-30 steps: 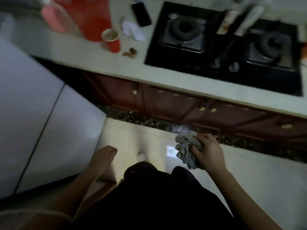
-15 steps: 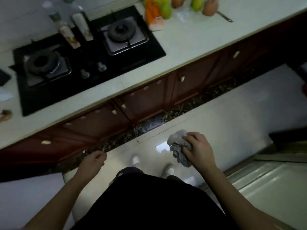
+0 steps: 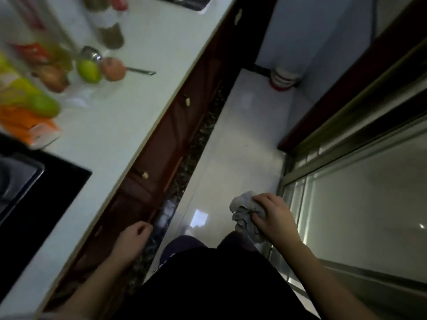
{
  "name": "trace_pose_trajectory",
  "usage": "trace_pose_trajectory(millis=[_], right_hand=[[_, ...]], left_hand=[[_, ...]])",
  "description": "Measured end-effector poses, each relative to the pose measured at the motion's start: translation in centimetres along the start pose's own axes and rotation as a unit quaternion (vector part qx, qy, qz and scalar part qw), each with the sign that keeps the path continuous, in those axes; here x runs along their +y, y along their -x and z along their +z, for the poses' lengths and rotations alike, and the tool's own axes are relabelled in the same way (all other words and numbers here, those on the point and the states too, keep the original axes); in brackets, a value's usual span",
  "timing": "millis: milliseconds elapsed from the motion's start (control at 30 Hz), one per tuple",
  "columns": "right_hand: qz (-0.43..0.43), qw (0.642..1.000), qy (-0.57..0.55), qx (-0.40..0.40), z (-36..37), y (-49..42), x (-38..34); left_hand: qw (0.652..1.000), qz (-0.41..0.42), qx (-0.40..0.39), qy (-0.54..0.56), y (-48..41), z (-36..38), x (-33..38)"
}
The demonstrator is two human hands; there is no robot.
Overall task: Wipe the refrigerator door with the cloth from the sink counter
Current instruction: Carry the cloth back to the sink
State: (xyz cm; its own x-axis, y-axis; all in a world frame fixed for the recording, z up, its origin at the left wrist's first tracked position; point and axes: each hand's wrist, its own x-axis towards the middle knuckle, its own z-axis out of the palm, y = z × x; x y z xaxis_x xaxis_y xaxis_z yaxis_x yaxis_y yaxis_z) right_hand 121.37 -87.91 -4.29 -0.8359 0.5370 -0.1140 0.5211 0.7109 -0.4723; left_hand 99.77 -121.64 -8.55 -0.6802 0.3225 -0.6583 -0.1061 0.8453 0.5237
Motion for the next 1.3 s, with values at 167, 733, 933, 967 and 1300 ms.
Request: trace_pose_trajectory(millis=[167, 733, 933, 967, 1300], right_hand=[[0.026, 0.998, 0.008, 0.057, -2.3, -3.5, 1.3], [0.081, 0.991, -0.107, 0.018, -7.5, -26.8, 12.1], [0.069, 0.992, -0.105, 0.027, -11.6, -37.0, 15.6], [0.071, 0.992, -0.104, 0.030, -12.1, -38.5, 16.2], [0.167, 0.975, -0.102, 0.103, -18.3, -51.3, 21.5]], left_hand=[[0.988, 0.106, -0.062, -0.093, -8.3, -1.3, 11.0], [0.997, 0.019, -0.002, -0.074, -21.7, -0.1, 27.7], [0.997, -0.027, 0.016, -0.071, -25.8, 0.2, 32.5], [0.996, -0.026, 0.011, -0.081, -27.0, 0.3, 33.8], [0.982, 0.049, -0.109, -0.146, -43.2, 1.8, 53.1]])
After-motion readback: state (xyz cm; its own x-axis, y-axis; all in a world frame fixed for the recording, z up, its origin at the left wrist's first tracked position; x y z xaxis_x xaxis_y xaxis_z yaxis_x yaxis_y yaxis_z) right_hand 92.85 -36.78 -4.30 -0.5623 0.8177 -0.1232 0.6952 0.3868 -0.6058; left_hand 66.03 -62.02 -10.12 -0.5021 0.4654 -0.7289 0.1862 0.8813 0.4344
